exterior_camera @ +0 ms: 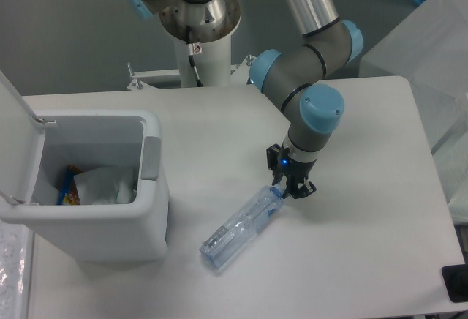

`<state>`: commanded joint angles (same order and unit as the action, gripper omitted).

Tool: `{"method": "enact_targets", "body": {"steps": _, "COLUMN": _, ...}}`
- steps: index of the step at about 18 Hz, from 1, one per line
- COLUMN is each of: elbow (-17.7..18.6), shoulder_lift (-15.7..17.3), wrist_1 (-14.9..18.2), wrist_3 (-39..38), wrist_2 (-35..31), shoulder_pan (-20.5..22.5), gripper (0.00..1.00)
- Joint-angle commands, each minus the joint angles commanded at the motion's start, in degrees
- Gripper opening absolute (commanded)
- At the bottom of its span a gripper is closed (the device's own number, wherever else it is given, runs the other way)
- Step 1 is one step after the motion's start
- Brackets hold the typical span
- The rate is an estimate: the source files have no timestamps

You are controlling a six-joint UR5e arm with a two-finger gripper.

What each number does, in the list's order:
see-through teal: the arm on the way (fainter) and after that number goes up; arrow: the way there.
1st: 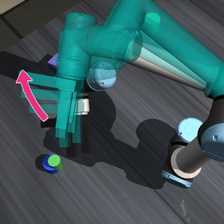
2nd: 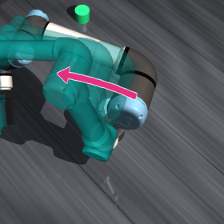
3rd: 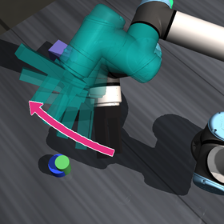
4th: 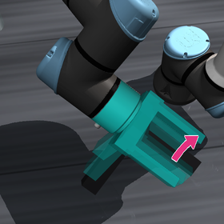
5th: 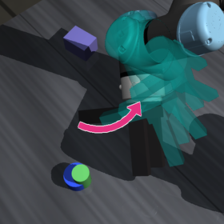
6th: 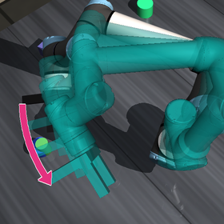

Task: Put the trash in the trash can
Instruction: 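Lower the gripper onto the bottle cap end and close it, then lift the bottle by its cap and swing it over the bin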

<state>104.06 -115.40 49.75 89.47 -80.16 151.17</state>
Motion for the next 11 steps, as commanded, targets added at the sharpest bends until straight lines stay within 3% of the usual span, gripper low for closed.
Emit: {"method": "enact_targets", "body": {"steps": 11, "elbow": -2.1, "shoulder_lift": 0.7, "wrist_1": 0.7, "wrist_3": 0.1, "wrist_2": -0.2, "shoulder_pan": 1.0, "gripper": 0.17}}
